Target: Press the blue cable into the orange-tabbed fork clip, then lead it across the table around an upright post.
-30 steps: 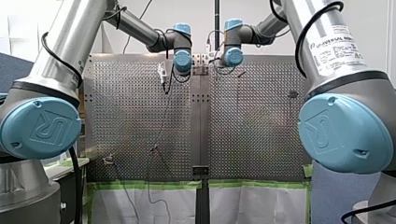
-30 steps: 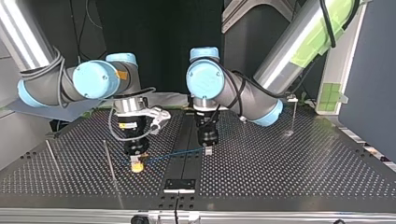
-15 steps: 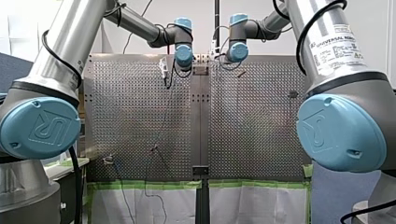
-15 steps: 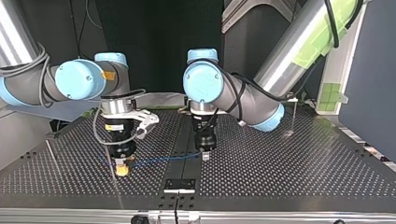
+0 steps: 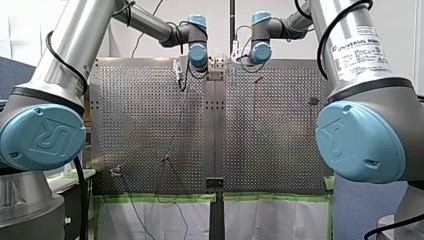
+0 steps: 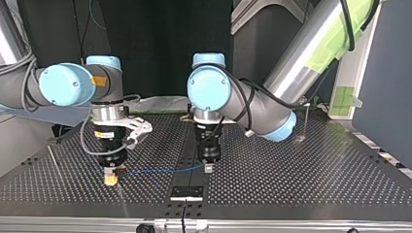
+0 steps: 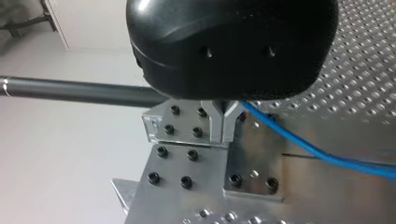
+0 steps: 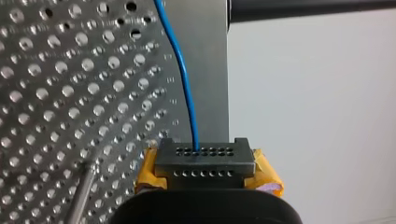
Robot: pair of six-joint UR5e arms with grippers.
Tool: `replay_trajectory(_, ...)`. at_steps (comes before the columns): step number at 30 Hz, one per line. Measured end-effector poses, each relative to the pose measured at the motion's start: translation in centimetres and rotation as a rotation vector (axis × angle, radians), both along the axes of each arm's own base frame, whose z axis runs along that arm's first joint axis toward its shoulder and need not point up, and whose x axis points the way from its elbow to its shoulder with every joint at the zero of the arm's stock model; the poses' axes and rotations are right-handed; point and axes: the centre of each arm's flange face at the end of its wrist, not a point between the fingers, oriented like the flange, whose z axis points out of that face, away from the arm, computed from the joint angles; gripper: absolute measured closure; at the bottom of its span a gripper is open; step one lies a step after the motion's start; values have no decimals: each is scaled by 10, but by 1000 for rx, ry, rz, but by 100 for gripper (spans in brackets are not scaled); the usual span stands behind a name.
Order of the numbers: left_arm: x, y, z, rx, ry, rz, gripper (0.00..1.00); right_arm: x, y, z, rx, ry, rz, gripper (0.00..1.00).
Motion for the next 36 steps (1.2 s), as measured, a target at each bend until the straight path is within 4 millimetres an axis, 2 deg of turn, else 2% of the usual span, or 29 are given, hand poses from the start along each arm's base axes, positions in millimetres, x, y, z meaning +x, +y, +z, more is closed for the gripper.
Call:
replay_trajectory(8, -1, -11, 22, -20, -25, -28, 98, -19, -7, 12, -11, -7, -30, 100)
replay_trajectory(16, -2, -39, 20, -9, -1, -59, 98, -43, -16, 24, -20, -15, -68, 100)
replay_trajectory(23, -2, -49, 43, -37, -38, -71, 98, -64, -27, 28, -19, -20, -103, 100)
replay_trajectory(27, -1, -57, 40, -33, -30, -79, 98, -73, -33, 27, -15, -22, -119, 100)
replay_trajectory(30, -3, -71, 34, -28, -18, -91, 98, -82, -37, 27, -6, -19, -134, 100)
replay_trajectory(36, -1, -94, 21, -15, 8, -107, 98, -112, -48, 29, 19, -6, -164, 100)
